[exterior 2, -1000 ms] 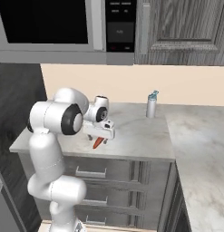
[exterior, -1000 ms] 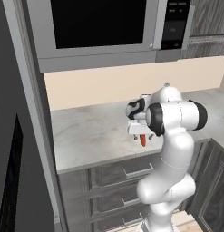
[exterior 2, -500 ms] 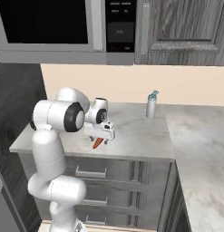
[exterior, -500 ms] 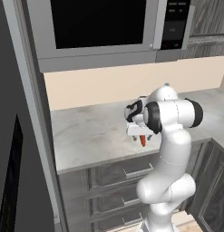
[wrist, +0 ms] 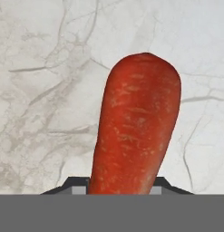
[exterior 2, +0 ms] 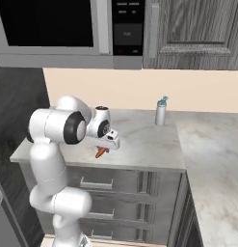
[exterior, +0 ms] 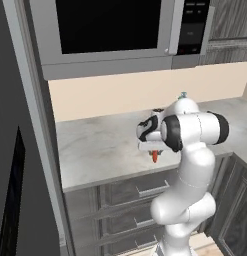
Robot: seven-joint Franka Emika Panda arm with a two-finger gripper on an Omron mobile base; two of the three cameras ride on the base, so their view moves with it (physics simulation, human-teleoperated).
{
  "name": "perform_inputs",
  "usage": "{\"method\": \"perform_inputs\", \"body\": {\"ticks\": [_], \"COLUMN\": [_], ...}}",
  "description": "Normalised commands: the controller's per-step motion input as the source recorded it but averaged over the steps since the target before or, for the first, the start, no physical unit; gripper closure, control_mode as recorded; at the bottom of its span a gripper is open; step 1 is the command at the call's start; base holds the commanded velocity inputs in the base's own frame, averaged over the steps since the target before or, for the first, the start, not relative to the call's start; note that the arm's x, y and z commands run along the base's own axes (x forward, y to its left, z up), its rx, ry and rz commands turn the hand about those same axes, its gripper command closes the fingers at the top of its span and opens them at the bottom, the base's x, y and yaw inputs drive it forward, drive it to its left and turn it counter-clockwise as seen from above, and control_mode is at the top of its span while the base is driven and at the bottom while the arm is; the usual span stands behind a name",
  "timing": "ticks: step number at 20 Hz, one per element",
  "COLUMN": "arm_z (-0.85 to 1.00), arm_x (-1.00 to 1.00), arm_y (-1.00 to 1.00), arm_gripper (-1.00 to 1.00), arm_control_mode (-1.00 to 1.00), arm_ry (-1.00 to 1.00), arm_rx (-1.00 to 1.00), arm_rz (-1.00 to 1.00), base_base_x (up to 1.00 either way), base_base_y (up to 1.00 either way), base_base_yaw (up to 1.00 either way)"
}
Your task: Place the potato and carrot inside the fridge drawer. Close the drawer after placing the vegetables.
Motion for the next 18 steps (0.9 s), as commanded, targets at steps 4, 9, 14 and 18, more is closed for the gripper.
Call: {"method": "perform_inputs", "body": {"ticks": [4, 9, 14, 18], "arm_z": [0.35, 0.92, 1.00, 0.89], "arm_x": [-0.16, -0.58, -0.88, -1.00], "arm_y": [0.00, 0.00, -0.03, 0.00], "arm_gripper": [1.00, 1.00, 1.00, 1.00], "arm_control_mode": [-1.00, -1.00, -1.00, -1.00], "arm_ry": [-0.10, -0.16, -0.13, -0.08], "arm_rx": [0.00, 0.00, 0.00, 0.00], "arm_rz": [-0.02, 0.00, 0.00, 0.00], "base_base_x": [0.00, 0.00, 0.00, 0.00], "base_base_y": [0.00, 0.00, 0.00, 0.00], "base_base_yaw": [0.00, 0.00, 0.00, 0.00]}}
